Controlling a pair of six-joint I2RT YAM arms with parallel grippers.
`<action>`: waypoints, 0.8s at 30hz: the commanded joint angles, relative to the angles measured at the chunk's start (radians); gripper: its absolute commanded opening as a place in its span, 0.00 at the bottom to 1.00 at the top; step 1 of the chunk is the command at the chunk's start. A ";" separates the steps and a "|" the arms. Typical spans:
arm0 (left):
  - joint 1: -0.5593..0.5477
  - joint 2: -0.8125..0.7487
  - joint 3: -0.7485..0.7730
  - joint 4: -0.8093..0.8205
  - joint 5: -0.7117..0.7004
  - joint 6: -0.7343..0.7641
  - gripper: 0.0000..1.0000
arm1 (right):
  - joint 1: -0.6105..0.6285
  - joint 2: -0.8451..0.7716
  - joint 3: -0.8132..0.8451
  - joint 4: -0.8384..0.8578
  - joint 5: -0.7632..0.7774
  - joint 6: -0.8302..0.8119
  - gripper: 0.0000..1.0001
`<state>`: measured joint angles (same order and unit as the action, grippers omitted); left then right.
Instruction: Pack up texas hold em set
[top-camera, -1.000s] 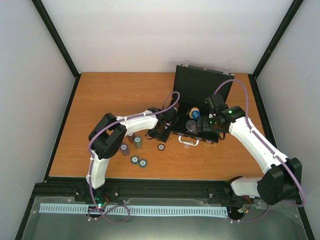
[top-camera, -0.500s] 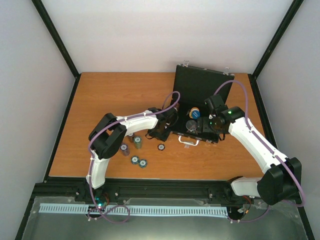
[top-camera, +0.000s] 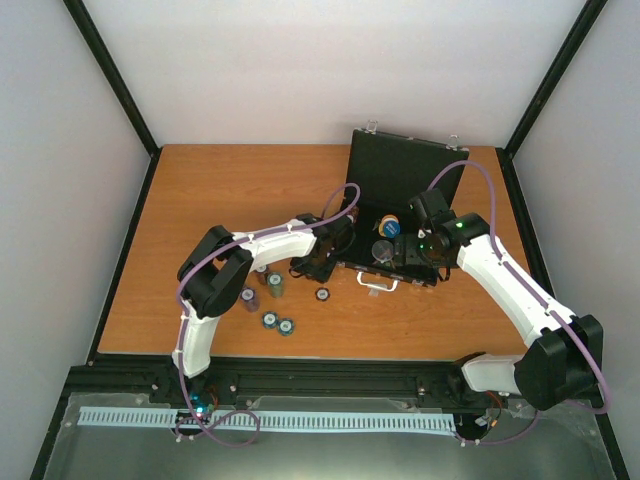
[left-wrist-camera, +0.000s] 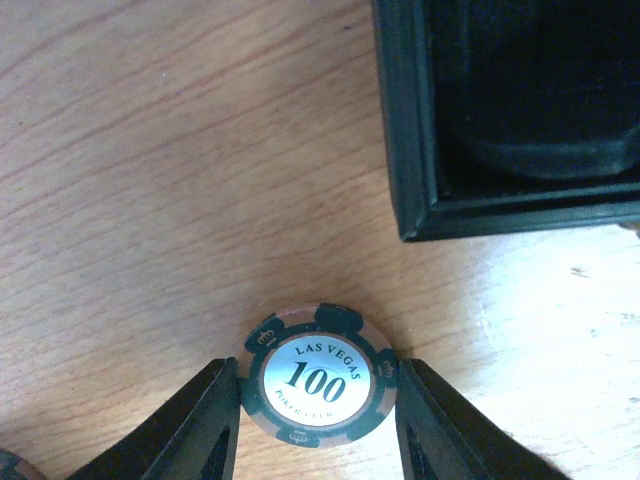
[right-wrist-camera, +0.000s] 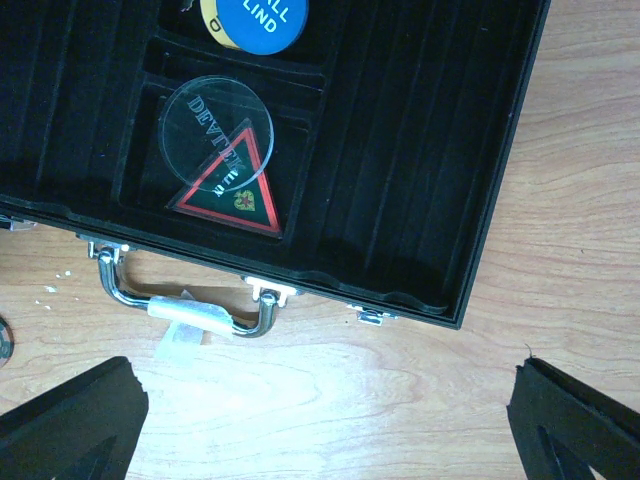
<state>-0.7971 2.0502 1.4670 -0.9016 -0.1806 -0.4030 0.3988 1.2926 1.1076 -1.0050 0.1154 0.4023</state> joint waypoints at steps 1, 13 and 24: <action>0.007 -0.038 0.050 -0.040 -0.021 0.018 0.43 | -0.009 -0.015 0.000 0.008 -0.006 0.003 1.00; 0.007 -0.073 0.128 -0.088 -0.017 0.024 0.43 | -0.009 -0.006 0.017 0.006 0.007 -0.005 1.00; 0.009 -0.041 0.259 -0.133 -0.017 0.058 0.44 | -0.012 0.015 0.070 0.012 0.055 -0.006 1.00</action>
<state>-0.7967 2.0163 1.6447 -1.0019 -0.1909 -0.3767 0.3985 1.2987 1.1278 -1.0042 0.1265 0.4011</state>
